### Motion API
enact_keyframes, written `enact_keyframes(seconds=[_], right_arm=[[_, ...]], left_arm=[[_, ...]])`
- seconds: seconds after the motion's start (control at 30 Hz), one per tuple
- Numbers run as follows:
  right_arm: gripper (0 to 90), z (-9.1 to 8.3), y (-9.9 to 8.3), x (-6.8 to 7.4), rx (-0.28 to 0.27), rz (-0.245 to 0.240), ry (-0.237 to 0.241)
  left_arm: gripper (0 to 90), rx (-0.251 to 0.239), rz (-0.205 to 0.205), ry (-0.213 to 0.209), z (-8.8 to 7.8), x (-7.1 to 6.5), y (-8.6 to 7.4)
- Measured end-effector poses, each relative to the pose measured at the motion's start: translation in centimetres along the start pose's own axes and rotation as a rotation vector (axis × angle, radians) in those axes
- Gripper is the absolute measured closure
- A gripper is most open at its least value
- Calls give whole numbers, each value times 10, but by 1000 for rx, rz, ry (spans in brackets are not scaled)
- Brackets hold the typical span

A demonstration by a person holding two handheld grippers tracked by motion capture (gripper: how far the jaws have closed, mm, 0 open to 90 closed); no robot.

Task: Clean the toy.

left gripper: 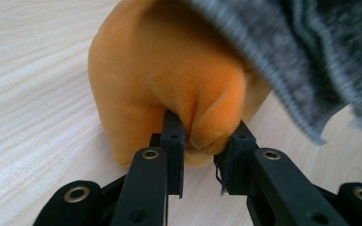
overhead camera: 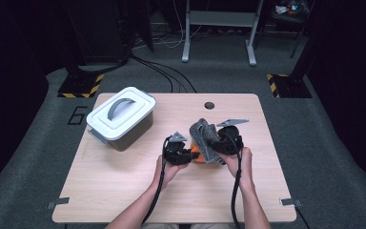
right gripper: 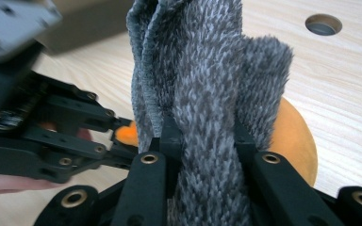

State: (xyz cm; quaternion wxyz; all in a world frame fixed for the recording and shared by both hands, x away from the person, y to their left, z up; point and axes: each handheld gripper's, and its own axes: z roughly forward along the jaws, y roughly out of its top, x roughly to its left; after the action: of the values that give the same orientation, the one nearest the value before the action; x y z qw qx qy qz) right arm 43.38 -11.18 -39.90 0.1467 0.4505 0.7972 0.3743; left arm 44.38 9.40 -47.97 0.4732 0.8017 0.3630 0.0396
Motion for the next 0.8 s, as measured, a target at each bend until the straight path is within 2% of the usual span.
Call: enact_keyframes(seconds=[0.07,0.13,0.33,0.47,0.6,0.67,0.8], right_arm=[[740,7,1,6,12,0,-21],[741,11,1,9,23,-23,-64],[742,15,1,10,25,-57,-116],[742,12,-2,4,21,-30,-117],[742,8,-6,-5,22,0,-132],[742,7,-9,-13,17,6,-147],[741,5,-15,-26,22,53,-158]], left_arm=[[744,-3,-3,18,1,-1,-1],[743,-3,11,36,3,0,-2],[742,-11,-11,32,4,3,-3],[743,-6,3,33,4,4,-3],[743,-8,-5,32,4,4,-3],[742,-9,-9,31,5,3,-3],[742,-7,2,33,4,4,-4]])
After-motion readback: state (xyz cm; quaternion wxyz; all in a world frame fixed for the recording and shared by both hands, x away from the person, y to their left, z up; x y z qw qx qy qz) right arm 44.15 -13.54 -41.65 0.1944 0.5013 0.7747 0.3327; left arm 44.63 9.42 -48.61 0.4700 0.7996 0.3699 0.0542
